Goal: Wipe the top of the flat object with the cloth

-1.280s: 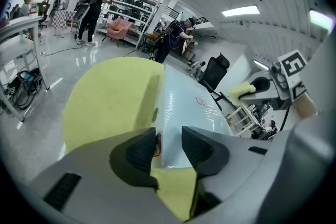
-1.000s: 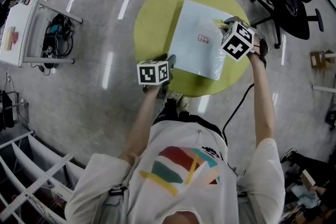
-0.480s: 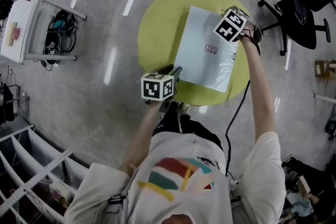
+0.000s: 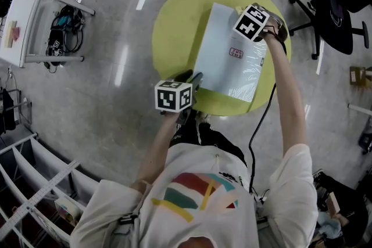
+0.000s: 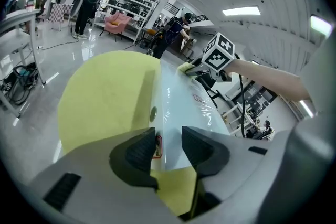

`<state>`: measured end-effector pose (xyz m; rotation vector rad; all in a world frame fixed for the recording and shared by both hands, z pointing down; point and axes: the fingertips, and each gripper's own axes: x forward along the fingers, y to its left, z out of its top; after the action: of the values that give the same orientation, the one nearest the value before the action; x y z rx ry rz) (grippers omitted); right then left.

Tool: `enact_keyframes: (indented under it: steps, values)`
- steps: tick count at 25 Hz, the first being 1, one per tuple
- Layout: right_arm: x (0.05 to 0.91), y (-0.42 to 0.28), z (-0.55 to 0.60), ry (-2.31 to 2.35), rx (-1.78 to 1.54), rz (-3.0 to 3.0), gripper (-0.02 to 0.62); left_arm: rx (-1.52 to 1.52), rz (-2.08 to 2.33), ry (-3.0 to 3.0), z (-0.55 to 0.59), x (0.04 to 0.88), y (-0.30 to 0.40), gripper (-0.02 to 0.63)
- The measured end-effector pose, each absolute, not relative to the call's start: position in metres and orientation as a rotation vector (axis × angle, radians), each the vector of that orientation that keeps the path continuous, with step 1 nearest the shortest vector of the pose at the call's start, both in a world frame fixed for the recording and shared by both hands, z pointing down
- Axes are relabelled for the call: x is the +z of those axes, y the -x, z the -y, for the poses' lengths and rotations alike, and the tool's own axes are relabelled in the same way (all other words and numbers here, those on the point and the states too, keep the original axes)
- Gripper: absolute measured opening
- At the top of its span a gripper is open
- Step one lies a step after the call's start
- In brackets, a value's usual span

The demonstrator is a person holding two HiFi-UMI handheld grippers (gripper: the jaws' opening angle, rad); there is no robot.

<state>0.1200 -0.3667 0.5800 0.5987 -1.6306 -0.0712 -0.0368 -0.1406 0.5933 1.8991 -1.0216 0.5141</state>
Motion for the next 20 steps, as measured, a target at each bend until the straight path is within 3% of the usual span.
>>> enact_keyframes:
  steps: [20]
  values:
    - [0.584, -0.093, 0.281, -0.415, 0.095, 1.686, 0.028, 0.484, 1.016, -1.905, 0.141, 0.596, 0.037, 0.161]
